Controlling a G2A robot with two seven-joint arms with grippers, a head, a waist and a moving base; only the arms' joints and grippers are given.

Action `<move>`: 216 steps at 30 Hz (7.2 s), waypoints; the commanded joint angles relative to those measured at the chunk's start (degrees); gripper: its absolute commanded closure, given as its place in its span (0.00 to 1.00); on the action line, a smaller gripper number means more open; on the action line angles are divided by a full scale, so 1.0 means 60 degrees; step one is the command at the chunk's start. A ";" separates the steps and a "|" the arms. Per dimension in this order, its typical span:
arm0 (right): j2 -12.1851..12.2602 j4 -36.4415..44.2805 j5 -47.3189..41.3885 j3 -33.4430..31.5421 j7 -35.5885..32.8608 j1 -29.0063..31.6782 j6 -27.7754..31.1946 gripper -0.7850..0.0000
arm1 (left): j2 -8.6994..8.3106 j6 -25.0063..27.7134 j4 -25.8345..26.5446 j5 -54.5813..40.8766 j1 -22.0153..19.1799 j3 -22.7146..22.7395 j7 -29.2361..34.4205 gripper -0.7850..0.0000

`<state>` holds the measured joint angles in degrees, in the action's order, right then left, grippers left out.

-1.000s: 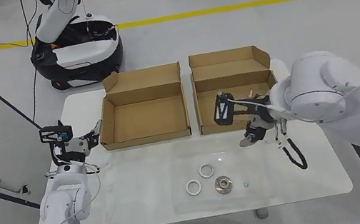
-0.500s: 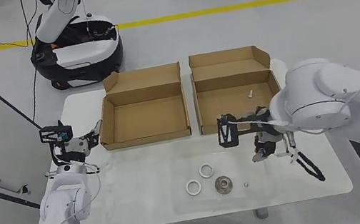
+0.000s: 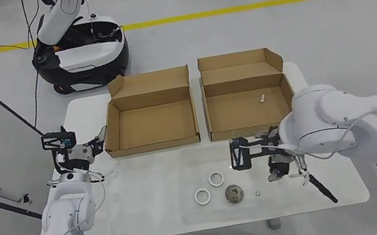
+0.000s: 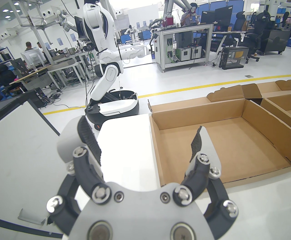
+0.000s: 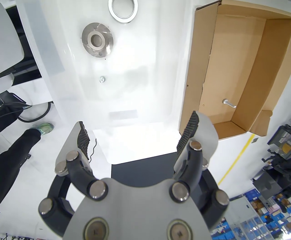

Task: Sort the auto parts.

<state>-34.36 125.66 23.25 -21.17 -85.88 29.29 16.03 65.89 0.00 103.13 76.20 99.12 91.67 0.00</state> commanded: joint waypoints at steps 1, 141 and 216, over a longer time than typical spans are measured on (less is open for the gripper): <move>-0.0040 0.0013 0.0218 0.0079 0.0037 0.0092 0.0068 0.00 | 0.0000 0.0000 0.0000 0.0000 0.0000 0.0000 0.0000 0.00; 0.0225 -0.0620 -0.4298 -0.2029 -0.0337 -0.0639 0.0058 1.00 | 0.0000 0.0000 0.0000 0.0000 0.0000 0.0000 0.0000 0.00; -0.3629 -0.3833 -1.6714 -0.7512 -0.0354 0.2433 0.0047 1.00 | 0.0000 0.0000 0.0000 0.0000 0.0000 0.0000 0.0000 0.00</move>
<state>-56.14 102.66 -77.03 -66.23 -88.00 43.89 16.31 65.89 0.00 103.13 76.20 99.12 91.67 0.00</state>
